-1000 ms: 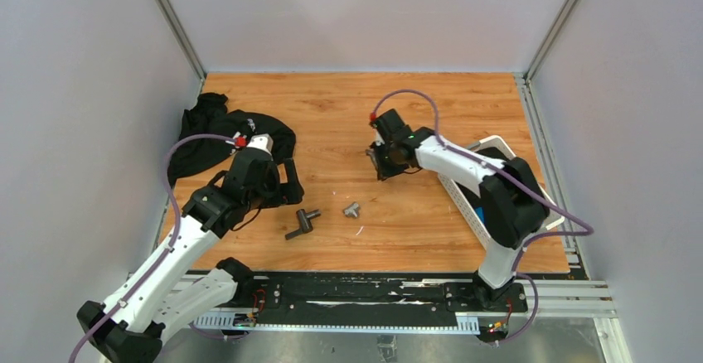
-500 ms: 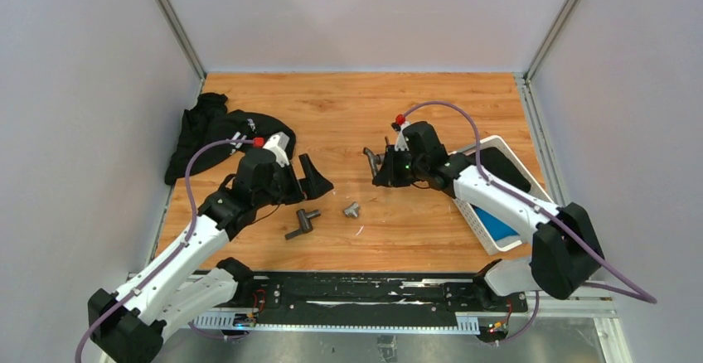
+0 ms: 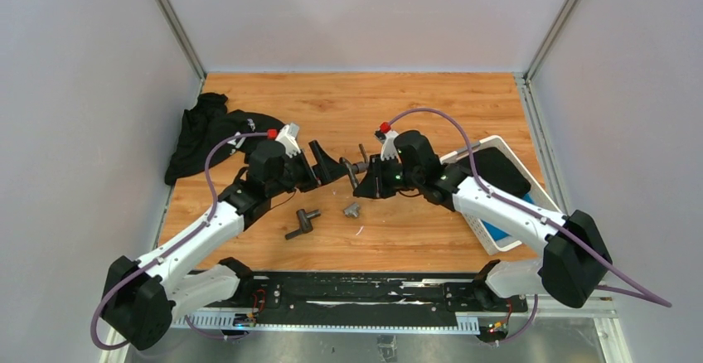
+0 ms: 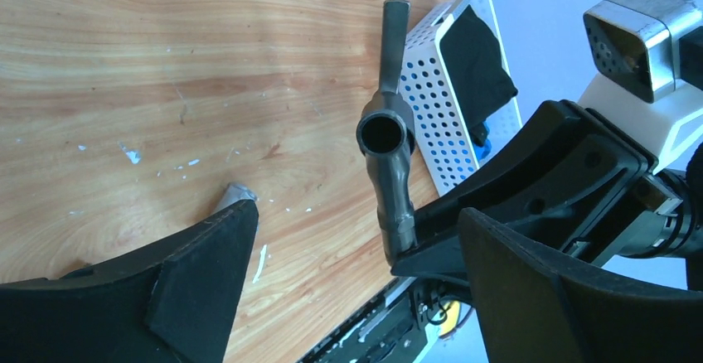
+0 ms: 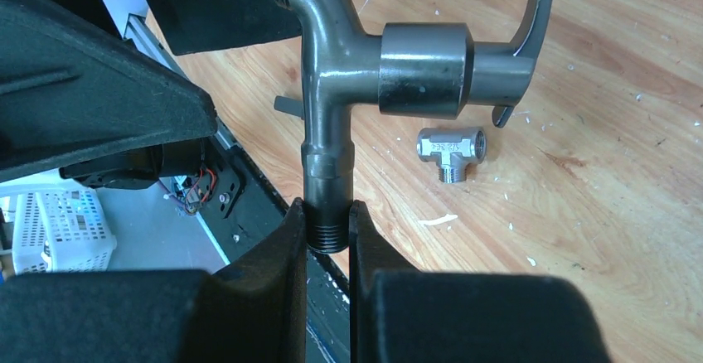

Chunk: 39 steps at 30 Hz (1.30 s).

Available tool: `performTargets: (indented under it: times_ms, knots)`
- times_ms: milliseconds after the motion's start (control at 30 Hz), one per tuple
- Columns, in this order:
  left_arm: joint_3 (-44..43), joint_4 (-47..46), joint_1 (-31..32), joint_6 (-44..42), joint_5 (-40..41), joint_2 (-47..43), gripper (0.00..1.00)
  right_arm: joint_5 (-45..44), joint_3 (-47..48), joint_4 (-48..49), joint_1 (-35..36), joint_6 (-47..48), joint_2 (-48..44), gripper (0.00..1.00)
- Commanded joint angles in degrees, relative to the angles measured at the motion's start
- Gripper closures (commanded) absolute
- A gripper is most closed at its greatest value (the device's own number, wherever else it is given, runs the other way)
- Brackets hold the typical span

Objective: Install the water faucets
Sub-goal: Place the water faucet at the center of the board.

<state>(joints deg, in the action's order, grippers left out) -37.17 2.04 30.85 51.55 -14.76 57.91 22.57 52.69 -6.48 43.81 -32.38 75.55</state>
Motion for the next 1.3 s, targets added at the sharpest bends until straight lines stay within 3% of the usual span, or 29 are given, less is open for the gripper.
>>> performTargets:
  times_ms: [0,200,400,567,733,800,833,900,1000,1067,1267]
  knots:
    - [1.11,-4.74,0.17,1.51,-1.47,1.37,0.07,1.20,-0.83,3.60,1.28,-2.13,-1.13,1.00]
    - [2.45,-4.89,0.34,1.07,-2.11,1.70,0.11,-1.60,-0.90,3.07,2.33,-3.18,-1.11,1.00]
    - [6.92,-4.22,2.73,0.61,1.13,4.33,0.12,-16.88,-0.75,-8.68,0.20,-9.41,-2.37,1.00]
    - [5.34,1.91,5.03,3.09,6.52,8.79,0.11,-17.85,-3.36,-11.09,-4.47,-11.23,1.61,1.00]
    - [1.42,10.56,5.57,4.35,11.33,10.13,0.10,-19.84,-1.41,-15.42,-4.82,-9.30,9.01,1.00]
    - [0.25,14.13,5.58,4.48,13.70,9.25,0.08,-20.95,-1.19,-15.75,-4.80,-8.78,10.82,0.89]
    - [-0.29,16.09,5.56,4.79,14.50,8.47,0.07,-21.04,-1.07,-15.63,-4.72,-8.40,11.48,0.79]
    - [-1.02,18.52,5.58,4.87,17.22,6.53,0.06,-21.53,-0.66,-15.61,-4.13,-7.12,11.24,0.48]
    - [-1.82,20.96,5.34,4.72,19.78,3.26,0.05,-25.72,0.87,-15.85,-1.28,-4.94,9.82,0.29]
    - [-2.38,22.40,4.80,4.62,21.06,1.35,0.05,-28.02,2.77,-16.77,1.45,-3.38,9.97,0.26]
    - [-4.16,28.58,0.23,5.03,21.58,-1.42,0.05,-27.38,10.26,-17.13,8.53,1.82,18.02,0.38]
